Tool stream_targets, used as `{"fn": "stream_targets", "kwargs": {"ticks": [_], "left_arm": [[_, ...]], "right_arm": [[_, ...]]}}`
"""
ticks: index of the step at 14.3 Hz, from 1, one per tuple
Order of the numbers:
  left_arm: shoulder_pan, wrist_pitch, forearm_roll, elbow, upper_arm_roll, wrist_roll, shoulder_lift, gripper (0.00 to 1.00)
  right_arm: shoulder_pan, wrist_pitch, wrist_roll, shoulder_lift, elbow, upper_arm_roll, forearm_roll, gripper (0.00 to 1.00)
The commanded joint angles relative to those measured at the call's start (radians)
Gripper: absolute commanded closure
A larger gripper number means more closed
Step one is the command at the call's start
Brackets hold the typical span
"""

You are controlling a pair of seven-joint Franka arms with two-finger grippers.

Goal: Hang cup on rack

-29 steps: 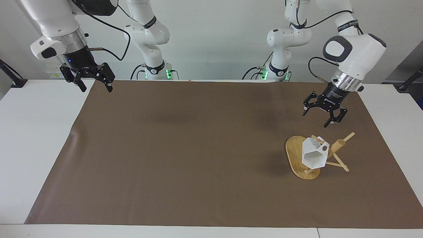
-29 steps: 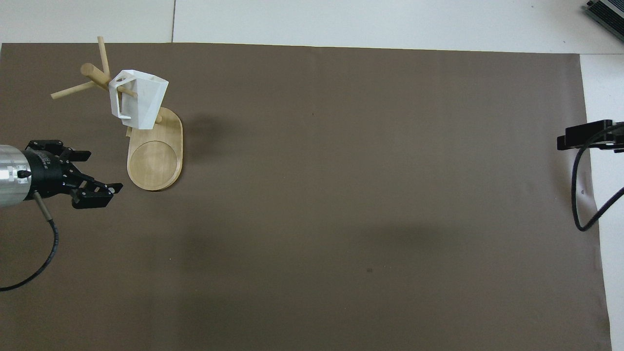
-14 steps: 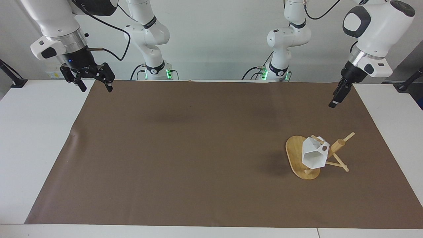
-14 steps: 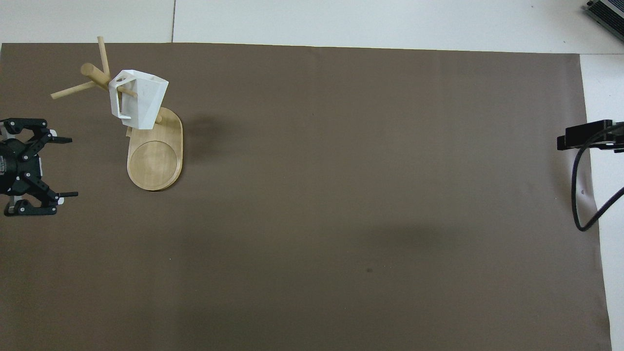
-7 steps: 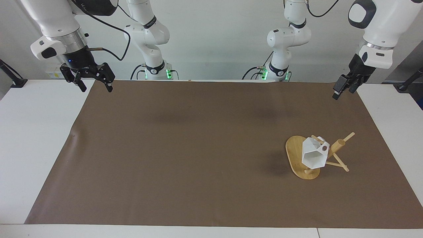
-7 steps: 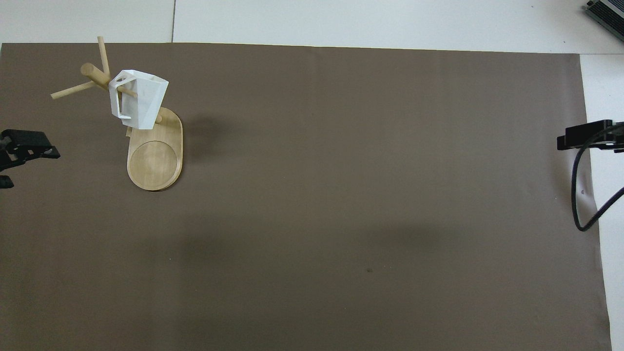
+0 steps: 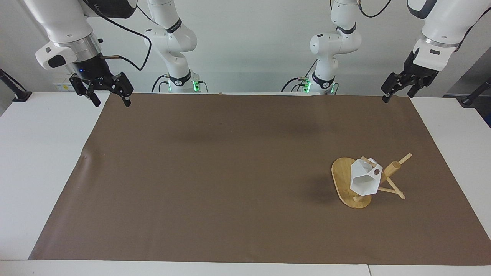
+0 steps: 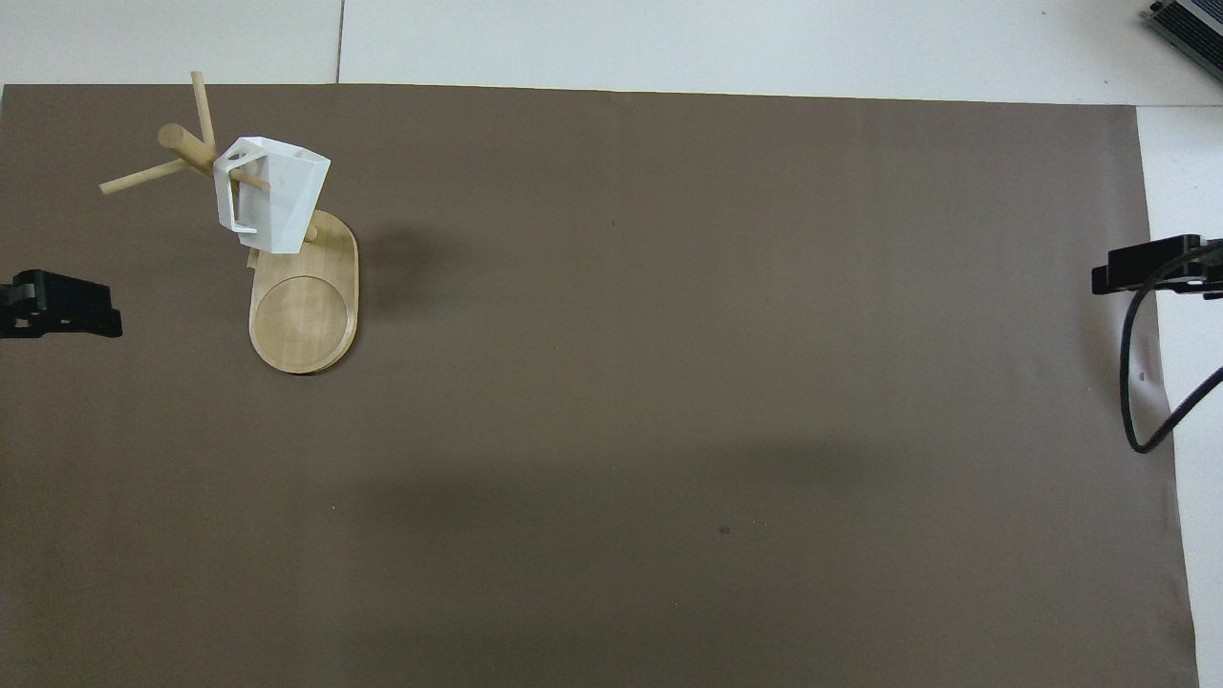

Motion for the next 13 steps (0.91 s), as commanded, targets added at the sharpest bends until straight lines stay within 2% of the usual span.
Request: {"fn": "stream_targets", "kwargs": {"ticks": [1, 6, 8, 13], "left_arm": [[-0.062, -0.027, 0.026, 0.014, 0.026, 0.008, 0.014, 0.00], [-0.058, 0.008, 0.013, -0.001, 0.029, 0.012, 0.008, 0.00], [-0.035, 0.033, -0.062, 0.009, 0.035, 0.046, 0.014, 0.00], [-0.046, -0.010, -0.062, 0.023, 0.055, 0.081, 0.011, 0.00]], "right_arm": [[-0.002, -0.017, -0.009, -0.018, -0.014, 0.004, -0.016, 0.00], [-0.002, -0.018, -0.009, -0.019, -0.015, 0.004, -0.016, 0.00], [-0.002, -0.020, -0.009, -0.019, -0.017, 0.004, -0.016, 0.00], [-0.002, -0.022, -0.009, -0.021, -0.020, 0.004, -0.016, 0.00]]}}
